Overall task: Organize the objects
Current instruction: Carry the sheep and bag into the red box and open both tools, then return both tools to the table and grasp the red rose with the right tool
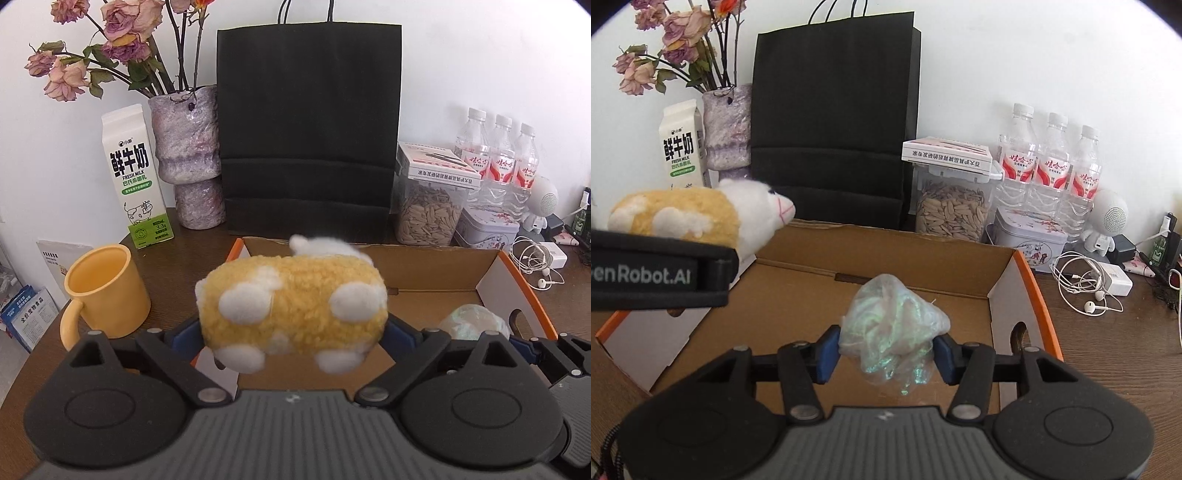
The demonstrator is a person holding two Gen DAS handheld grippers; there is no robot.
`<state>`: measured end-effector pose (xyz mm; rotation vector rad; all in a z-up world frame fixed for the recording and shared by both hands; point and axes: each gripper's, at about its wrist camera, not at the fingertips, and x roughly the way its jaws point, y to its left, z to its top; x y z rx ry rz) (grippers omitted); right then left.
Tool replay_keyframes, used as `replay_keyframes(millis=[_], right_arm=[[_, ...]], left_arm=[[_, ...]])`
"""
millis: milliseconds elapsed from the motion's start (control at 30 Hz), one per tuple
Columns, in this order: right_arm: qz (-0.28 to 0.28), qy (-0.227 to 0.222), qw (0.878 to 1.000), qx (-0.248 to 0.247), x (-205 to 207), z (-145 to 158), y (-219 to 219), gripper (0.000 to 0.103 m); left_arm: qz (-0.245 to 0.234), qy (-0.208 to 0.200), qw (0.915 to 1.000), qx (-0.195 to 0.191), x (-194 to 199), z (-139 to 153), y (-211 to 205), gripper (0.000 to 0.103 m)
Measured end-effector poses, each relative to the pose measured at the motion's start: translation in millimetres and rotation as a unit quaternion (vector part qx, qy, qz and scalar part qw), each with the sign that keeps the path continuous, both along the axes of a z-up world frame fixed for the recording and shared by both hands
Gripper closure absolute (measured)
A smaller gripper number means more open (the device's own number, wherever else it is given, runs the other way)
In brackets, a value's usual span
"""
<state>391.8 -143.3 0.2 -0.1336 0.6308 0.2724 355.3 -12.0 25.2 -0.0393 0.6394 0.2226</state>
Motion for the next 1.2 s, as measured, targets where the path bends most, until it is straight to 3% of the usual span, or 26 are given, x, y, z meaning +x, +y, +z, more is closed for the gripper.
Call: replay_keyframes(millis=[67,233,633,1000,1200], right_arm=[[-0.006,-0.002,1.0,-0.001,-0.6,0.2,-0.2,0.016],[-0.012,-0.002,1.0,0.01,-2.1,3.1,-2.1,0.003],[-0.013,-0.02,1.0,0.012,-20.2,16.3,-6.3,0.003],[0.005,-0.078,0.997,0.009,-91.8,38.5,-37.1,0.001],[0.0,-0.088,0.996,0.013,-136.2,40.6,-55.6,0.0]], left_arm=[[0.002,-0.008,1.0,-0.004,-2.2,1.1,1.1,0.0],[-0.002,-0.009,0.9999,-0.015,-4.5,1.2,3.2,0.0],[-0.007,-0.011,0.9996,-0.024,-19.7,4.9,7.0,0.0],[-0.015,-0.06,0.9971,-0.044,-89.1,19.8,26.4,0.0],[-0.012,-0.072,0.9967,-0.034,-132.2,19.6,31.0,0.0]])
